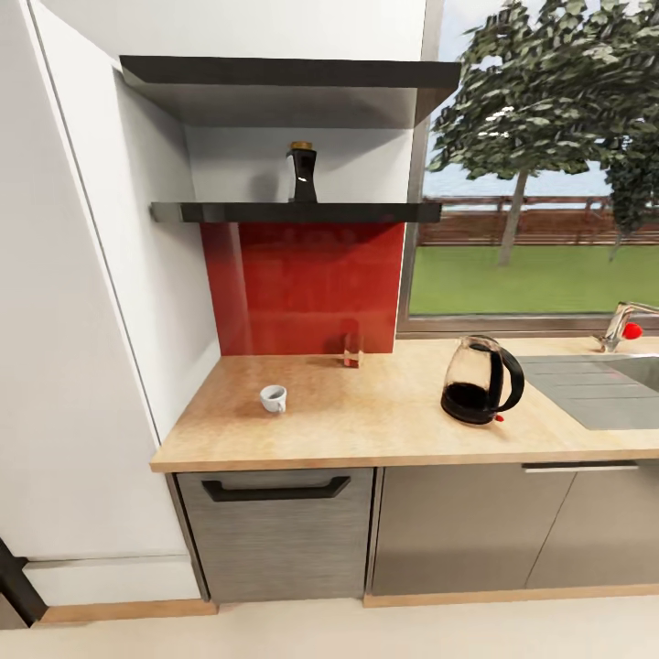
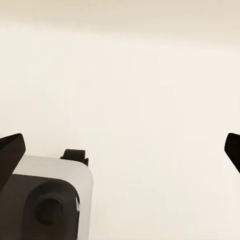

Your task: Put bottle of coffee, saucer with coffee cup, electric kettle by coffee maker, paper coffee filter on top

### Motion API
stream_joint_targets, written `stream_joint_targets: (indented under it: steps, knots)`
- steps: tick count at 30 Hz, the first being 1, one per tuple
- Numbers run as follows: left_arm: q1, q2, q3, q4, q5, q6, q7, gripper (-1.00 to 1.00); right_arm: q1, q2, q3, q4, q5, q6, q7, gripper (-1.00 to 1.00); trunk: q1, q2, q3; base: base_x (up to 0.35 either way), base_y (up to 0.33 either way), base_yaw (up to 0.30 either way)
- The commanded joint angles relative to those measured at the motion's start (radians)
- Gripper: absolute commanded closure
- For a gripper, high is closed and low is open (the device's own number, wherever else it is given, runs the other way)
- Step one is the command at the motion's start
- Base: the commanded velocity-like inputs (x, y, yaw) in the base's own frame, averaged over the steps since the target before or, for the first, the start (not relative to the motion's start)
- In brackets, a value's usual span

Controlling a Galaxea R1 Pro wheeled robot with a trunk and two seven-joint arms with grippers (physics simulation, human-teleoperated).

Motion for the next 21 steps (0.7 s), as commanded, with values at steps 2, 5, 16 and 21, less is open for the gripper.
stream_joint_targets:
  steps: [2,5,16,21]
  knots:
    - [-0.001,-0.02,0.004,-0.082,-0.006,0.065,-0.005,-1.0,-0.001,0.0,0.0,0.001,0.007,-0.003,0.0,-1.0,0.0,-0.001,-0.001,0.0,0.0,0.0]
    - [-0.001,-0.041,0.001,-0.177,-0.007,0.148,-0.005,-1.0,-0.001,0.0,0.0,0.001,0.007,-0.003,0.0,-1.0,0.0,-0.001,-0.001,0.0,0.0,0.0]
    - [-0.001,-0.209,-0.109,-0.566,-0.034,0.428,-0.002,-1.0,-0.001,-0.001,0.0,0.001,0.007,-0.003,-0.001,-1.0,0.0,-0.001,-0.001,0.0,0.0,0.0]
    - [-0.002,-0.243,-0.31,-0.989,-0.069,0.75,0.151,-1.0,-0.001,0.0,0.0,0.001,0.007,-0.003,-0.001,-1.0,0.0,-0.001,-0.001,0.0,0.0,0.0]
